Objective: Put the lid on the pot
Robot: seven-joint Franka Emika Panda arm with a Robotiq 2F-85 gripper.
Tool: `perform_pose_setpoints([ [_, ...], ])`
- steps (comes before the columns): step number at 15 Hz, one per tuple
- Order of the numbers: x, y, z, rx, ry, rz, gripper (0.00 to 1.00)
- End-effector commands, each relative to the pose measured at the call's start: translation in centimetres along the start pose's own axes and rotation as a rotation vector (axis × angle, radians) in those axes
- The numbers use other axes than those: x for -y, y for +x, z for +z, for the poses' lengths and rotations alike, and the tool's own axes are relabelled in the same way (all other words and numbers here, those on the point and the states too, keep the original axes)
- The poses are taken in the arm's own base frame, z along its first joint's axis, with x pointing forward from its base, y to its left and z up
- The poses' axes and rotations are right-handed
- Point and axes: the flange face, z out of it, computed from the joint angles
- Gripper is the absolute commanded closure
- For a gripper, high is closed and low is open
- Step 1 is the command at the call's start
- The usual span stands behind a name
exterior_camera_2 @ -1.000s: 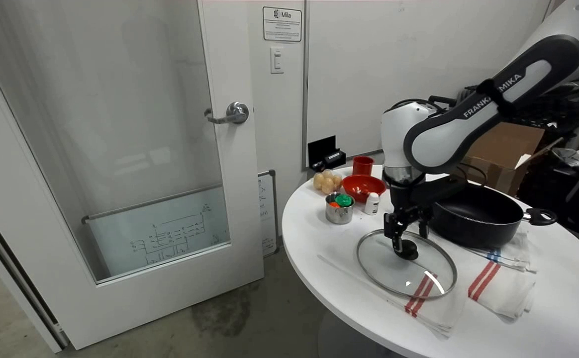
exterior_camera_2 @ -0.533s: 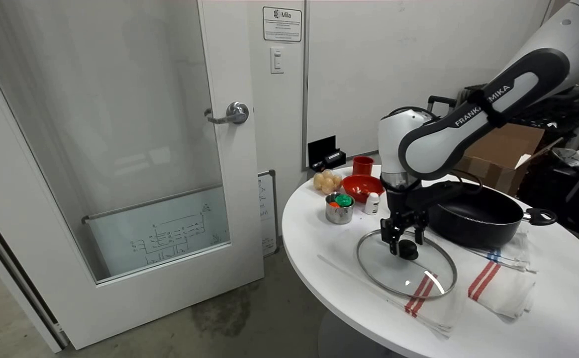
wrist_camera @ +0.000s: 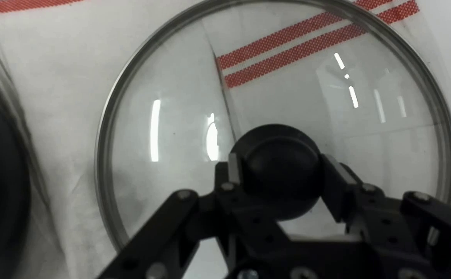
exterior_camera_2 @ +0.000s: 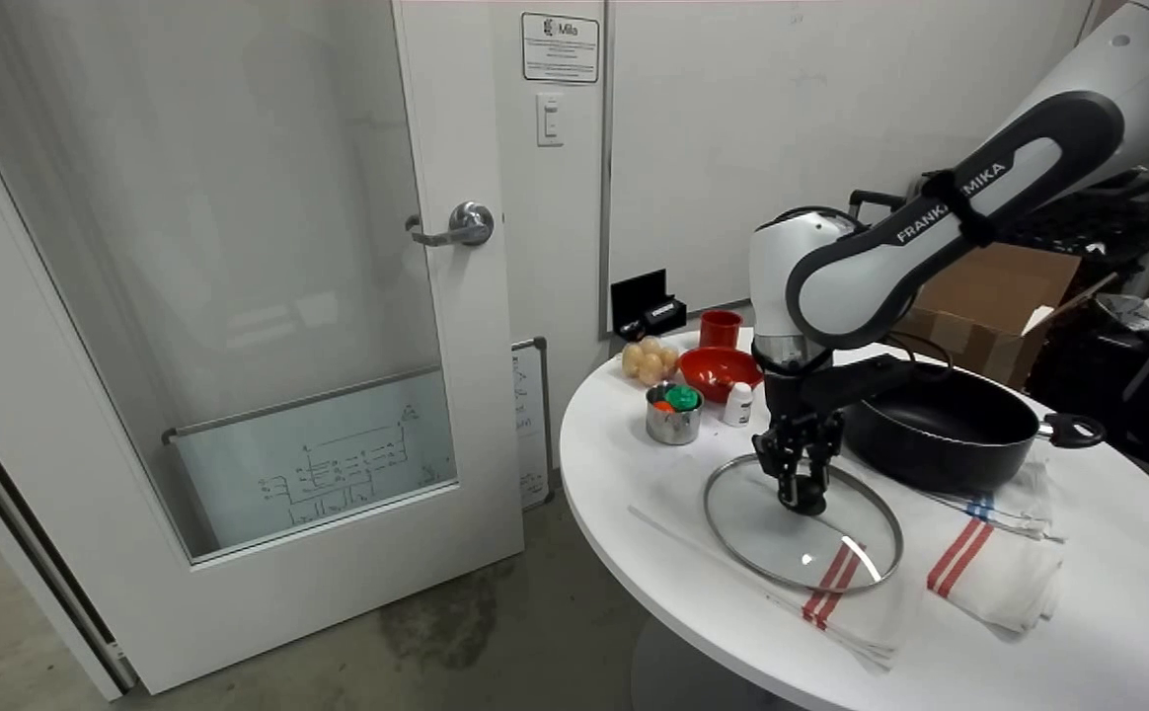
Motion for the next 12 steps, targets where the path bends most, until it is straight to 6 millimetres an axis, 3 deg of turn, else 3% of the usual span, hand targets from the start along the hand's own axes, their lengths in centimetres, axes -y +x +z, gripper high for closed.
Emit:
perform_pose_setpoints([
  [1, 0.5, -0.2, -1.9, 0.006, 0.049, -0.002, 0.74],
  [7, 0.8, -2.4, -8.0, -0.032, 0.069, -0.002, 0.74],
  [12, -1.9, -4.0, -13.3, -0.037, 0.068, 0.040, 0.74],
])
